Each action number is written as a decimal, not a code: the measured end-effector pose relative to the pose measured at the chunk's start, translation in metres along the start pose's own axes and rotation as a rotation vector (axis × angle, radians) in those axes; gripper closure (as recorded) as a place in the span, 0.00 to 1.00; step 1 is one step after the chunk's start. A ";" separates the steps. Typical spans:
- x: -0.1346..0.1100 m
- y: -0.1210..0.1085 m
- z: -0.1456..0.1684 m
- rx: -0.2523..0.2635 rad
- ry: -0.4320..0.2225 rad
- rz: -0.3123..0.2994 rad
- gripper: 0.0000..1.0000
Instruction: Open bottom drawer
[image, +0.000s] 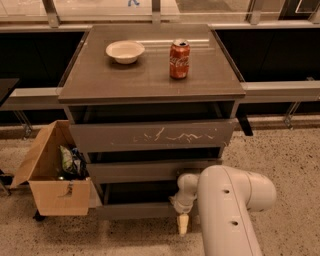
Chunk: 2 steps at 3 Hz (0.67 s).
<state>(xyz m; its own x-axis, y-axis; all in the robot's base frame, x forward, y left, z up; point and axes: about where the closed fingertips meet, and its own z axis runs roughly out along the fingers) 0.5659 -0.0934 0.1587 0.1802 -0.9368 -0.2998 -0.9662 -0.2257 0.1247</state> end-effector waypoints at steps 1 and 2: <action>-0.005 0.015 0.000 -0.050 0.011 -0.006 0.25; -0.005 0.015 -0.002 -0.050 0.011 -0.006 0.49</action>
Offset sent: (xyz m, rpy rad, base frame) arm -0.0785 -0.0135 0.0445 -0.0098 0.0295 0.0176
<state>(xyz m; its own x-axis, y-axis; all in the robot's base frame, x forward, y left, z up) 0.5506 -0.0923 0.1641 0.1887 -0.9381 -0.2903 -0.9547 -0.2445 0.1698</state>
